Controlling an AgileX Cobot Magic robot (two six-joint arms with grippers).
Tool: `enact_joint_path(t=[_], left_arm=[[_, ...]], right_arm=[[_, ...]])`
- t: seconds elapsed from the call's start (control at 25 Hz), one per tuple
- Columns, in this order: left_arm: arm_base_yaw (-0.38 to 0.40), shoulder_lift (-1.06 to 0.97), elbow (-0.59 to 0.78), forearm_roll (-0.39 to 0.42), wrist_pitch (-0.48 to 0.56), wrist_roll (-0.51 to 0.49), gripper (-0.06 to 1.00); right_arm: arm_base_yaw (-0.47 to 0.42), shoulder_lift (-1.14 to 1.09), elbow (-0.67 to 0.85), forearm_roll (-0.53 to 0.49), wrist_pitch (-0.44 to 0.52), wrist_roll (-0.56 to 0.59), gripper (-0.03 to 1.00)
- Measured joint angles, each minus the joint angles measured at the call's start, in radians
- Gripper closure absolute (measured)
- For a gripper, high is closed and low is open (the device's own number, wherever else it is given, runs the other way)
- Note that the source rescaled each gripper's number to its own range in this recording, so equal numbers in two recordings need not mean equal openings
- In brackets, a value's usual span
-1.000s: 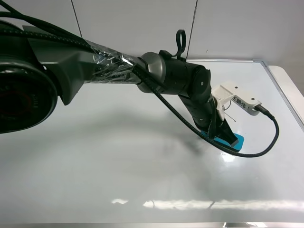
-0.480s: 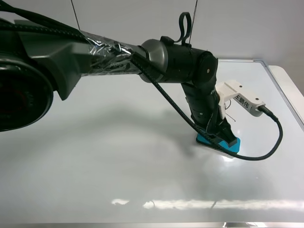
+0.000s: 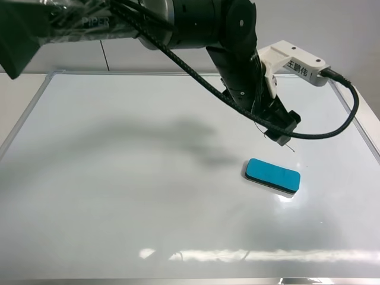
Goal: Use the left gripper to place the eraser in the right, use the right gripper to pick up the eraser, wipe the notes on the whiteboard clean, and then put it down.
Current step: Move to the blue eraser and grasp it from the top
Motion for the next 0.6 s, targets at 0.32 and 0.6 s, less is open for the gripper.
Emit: enact_joint_path(t=[0.32, 0.6], left_arm=[[0.110, -0.097, 0.000, 0.003, 0.054, 0.002, -0.05], [0.351, -0.229, 0.000, 0.000, 0.249, -0.016, -0.05]], right_arm=[[0.000, 0.000, 0.000, 0.000, 0.000, 0.000, -0.03], [0.000, 0.000, 0.000, 0.000, 0.000, 0.000, -0.03]])
